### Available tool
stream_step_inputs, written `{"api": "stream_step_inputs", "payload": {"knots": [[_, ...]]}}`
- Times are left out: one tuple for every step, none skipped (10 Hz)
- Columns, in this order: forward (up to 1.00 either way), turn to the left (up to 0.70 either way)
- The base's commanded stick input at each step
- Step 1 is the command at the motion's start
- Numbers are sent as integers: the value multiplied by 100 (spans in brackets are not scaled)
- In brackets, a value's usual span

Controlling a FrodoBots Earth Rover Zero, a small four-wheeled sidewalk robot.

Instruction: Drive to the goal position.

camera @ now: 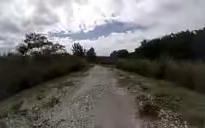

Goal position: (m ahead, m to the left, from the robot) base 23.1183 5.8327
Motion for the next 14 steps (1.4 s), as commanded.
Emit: {"api": "stream_step_inputs", "payload": {"knots": [[85,0],[85,0],[85,0],[85,-33],[85,-34],[85,-34],[85,-27],[85,-7],[85,0],[85,0],[85,0],[85,0],[85,0],[85,0]]}}
